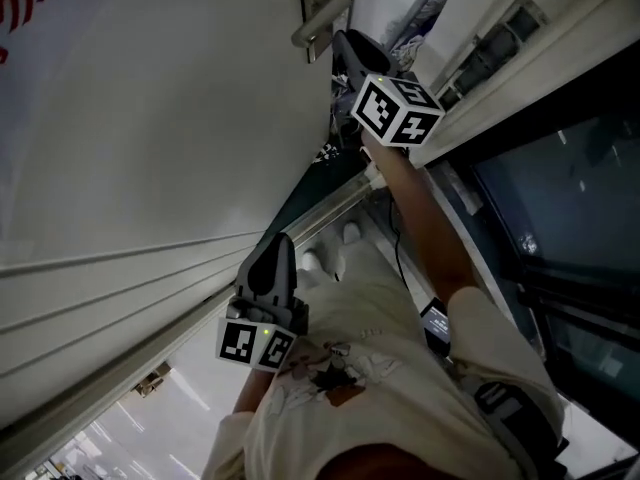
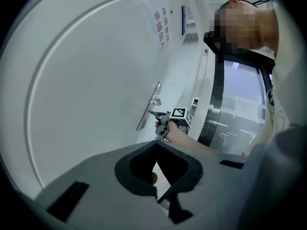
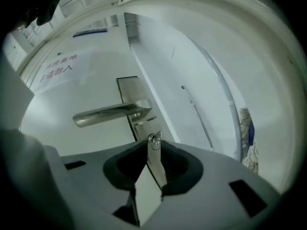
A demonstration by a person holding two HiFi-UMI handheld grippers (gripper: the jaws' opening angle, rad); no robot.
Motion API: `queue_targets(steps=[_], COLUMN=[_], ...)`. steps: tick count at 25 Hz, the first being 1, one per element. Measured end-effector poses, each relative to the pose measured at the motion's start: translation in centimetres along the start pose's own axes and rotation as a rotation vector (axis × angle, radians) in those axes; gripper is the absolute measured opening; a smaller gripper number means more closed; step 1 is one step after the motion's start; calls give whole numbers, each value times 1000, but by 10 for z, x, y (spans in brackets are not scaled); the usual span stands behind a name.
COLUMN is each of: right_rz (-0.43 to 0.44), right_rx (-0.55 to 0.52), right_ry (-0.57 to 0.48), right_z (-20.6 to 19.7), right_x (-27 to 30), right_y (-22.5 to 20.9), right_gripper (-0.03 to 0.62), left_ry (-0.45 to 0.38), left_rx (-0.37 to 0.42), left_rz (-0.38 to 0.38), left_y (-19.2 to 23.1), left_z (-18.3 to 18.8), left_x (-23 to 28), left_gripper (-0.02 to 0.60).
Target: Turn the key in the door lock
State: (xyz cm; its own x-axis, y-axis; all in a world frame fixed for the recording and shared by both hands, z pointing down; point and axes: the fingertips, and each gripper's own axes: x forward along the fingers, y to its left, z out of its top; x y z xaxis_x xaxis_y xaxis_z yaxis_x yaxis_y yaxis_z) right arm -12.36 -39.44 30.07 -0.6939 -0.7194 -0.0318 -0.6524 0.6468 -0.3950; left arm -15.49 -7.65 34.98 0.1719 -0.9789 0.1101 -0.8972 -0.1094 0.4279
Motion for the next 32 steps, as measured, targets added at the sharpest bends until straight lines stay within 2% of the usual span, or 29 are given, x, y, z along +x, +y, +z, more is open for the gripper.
queue_targets(steps=[5,11,15,20,23,26,28,30,32], right_rz=[55,63,48,68,91,109,100,78,46], right_rx=[58,95,181,301,321,275,200,105,-40], right_ry=[-12,-8,-17,0,8,25,29,28,28], right_z=[10,8,9,9,9,8,6,6,9], right_x=[17,29,33,36,38,34,26,18,14], right_y=[-9,-9,-16,-17,-16,-12,-9,-7,-5], right_gripper=[80,89,40,31,31,37,77,87,87], left_ry=[0,7,15,28,36,38,37,38,39], left_rx=[5,14,16,7,4,4,-1,-5,-5], left_rz=[16,16,8,-6,-10,-12,-14,-22,-37], left_y=[0,-3,-7,-11,-11,-11,-9,-8,-9], left_z=[1,2,2,-2,-5,-5,-6,-7,-8], left_x=[29,48,57,62,63,63,61,61,60], left_gripper=[2,2,2,2,2,2,2,2,2])
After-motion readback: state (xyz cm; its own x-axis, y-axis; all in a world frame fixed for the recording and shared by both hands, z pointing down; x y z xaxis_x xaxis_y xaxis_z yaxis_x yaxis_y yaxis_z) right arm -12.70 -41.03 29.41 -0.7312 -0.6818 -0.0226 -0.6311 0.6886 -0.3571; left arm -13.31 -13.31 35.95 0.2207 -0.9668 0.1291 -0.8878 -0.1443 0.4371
